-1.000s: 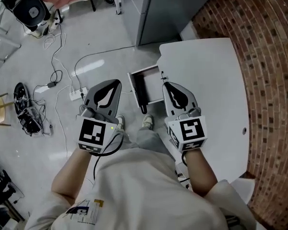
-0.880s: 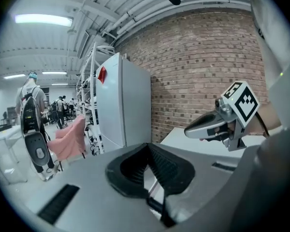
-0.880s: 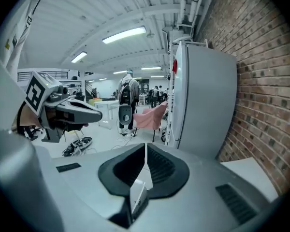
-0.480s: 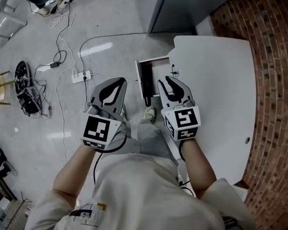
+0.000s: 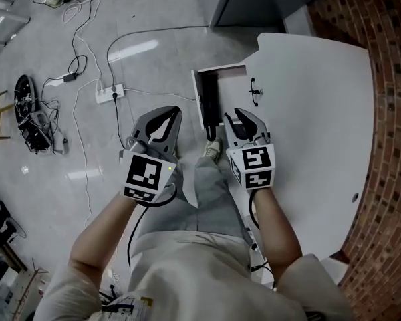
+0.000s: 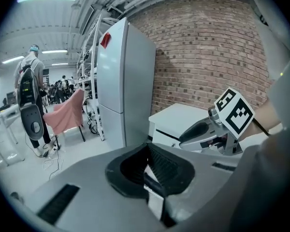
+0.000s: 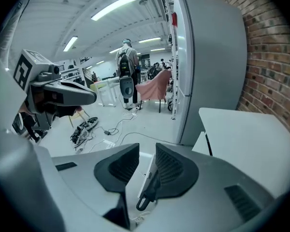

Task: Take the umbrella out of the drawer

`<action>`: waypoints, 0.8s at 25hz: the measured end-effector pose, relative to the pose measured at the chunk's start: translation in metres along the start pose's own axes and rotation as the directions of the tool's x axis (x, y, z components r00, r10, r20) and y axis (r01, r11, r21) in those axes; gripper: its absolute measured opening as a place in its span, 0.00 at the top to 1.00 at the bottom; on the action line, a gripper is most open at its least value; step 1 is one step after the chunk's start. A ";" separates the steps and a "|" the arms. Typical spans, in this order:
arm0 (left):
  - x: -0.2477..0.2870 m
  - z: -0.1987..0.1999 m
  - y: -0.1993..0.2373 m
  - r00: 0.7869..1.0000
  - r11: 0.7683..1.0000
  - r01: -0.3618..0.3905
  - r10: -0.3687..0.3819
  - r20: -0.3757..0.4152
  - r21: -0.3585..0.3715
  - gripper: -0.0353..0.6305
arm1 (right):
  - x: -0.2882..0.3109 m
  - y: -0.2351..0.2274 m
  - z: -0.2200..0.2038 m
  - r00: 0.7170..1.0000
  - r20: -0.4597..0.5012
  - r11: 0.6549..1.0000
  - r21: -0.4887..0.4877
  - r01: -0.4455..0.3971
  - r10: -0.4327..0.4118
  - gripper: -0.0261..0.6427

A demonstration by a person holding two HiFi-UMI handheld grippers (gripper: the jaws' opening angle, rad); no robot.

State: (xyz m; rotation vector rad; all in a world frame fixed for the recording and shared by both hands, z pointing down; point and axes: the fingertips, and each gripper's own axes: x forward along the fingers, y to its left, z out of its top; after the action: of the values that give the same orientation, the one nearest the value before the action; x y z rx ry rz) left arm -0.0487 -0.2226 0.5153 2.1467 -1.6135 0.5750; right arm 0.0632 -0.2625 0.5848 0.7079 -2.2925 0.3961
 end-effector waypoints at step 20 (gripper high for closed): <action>0.110 -0.226 0.007 0.971 0.988 0.089 -0.114 -0.210 -0.128 0.94 | 0.151 0.042 -0.240 0.952 -0.304 0.997 0.081 -0.017 0.040 0.81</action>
State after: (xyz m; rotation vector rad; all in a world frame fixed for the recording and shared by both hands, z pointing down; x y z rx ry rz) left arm -0.0479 -0.1911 0.7649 1.9915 -1.3772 0.6414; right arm 0.0734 -0.1757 0.8576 0.6049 -2.0047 0.5696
